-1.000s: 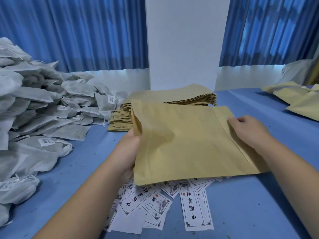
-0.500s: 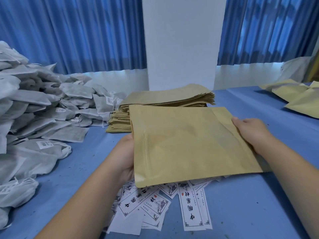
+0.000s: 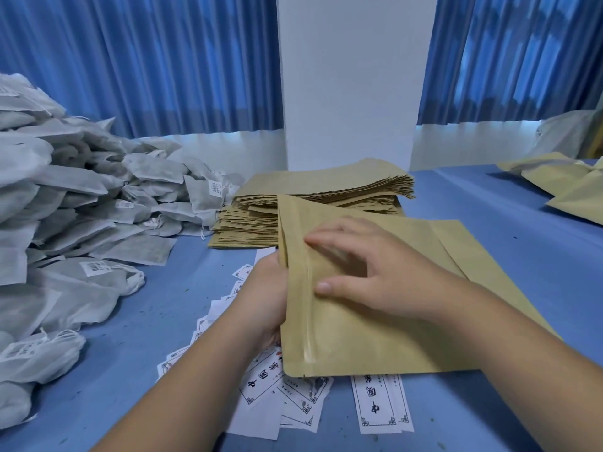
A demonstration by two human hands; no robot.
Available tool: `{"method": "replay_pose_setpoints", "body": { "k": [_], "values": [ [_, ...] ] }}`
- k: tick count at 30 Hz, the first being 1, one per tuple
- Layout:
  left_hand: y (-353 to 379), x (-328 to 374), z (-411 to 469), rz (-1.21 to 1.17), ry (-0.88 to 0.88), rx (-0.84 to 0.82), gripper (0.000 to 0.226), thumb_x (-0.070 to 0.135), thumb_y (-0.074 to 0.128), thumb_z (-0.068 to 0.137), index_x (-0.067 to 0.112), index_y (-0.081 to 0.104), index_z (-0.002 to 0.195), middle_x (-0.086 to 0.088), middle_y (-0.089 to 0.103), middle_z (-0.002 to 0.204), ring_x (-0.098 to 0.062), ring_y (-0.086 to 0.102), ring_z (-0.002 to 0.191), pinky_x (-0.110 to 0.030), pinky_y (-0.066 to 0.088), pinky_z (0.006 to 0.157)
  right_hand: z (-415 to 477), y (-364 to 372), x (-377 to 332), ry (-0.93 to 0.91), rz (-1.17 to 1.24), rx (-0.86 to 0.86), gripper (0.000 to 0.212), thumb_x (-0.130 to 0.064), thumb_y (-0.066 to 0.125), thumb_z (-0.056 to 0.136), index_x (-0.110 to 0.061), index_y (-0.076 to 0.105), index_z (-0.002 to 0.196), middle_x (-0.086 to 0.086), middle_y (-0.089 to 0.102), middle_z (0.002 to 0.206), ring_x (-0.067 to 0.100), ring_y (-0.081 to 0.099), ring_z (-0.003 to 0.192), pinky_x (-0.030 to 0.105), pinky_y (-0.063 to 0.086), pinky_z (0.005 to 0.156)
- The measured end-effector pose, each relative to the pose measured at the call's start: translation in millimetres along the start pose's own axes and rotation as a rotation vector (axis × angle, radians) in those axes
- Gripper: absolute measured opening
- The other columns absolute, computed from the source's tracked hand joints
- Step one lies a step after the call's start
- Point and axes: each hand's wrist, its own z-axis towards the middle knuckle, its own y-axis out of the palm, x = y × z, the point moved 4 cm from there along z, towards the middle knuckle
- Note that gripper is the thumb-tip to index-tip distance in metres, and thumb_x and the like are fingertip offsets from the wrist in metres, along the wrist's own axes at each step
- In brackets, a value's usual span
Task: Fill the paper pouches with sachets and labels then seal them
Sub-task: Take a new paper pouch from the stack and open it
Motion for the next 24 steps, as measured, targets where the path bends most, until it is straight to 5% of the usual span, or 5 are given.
{"method": "replay_pose_setpoints", "body": {
  "k": [15, 18, 21, 24],
  "values": [
    [6, 0, -1, 0.056, 0.0, -0.03, 0.027, 0.033, 0.073, 0.074, 0.013, 0.074, 0.093, -0.017, 0.072, 0.089, -0.029, 0.069, 0.078, -0.041, 0.053, 0.071, 2, -7, 1, 0.151, 0.444, 0.076, 0.015, -0.01, 0.08, 0.073, -0.012, 0.079, 0.088, -0.006, 0.071, 0.085, 0.005, 0.066, 0.08, 0.017, 0.05, 0.076],
    [2, -5, 0, 0.047, -0.072, -0.04, 0.011, 0.016, 0.063, 0.086, 0.009, 0.07, 0.09, -0.011, 0.069, 0.072, -0.024, 0.066, 0.061, -0.034, 0.057, 0.057, 3, -25, 4, 0.136, 0.495, 0.133, 0.003, -0.014, 0.077, 0.071, -0.016, 0.077, 0.072, -0.008, 0.068, 0.072, 0.002, 0.061, 0.067, 0.014, 0.046, 0.065],
    [-6, -10, 3, 0.081, -0.137, -0.041, 0.013, 0.0, 0.058, 0.085, 0.005, 0.069, 0.091, -0.012, 0.069, 0.073, -0.025, 0.067, 0.064, -0.042, 0.061, 0.062, 5, -35, 6, 0.096, 0.518, 0.154, 0.005, -0.021, 0.074, 0.068, -0.018, 0.073, 0.064, -0.012, 0.061, 0.064, 0.002, 0.054, 0.063, 0.013, 0.041, 0.063],
    [-12, -12, 5, 0.088, -0.166, -0.059, 0.015, -0.005, 0.057, 0.085, 0.003, 0.069, 0.089, -0.015, 0.068, 0.074, -0.025, 0.066, 0.063, -0.037, 0.06, 0.058, 7, -39, 9, 0.096, 0.498, 0.168, 0.021, -0.028, 0.075, 0.066, -0.008, 0.077, 0.072, 0.004, 0.067, 0.074, 0.009, 0.058, 0.071, 0.019, 0.047, 0.068]
  ]
}}
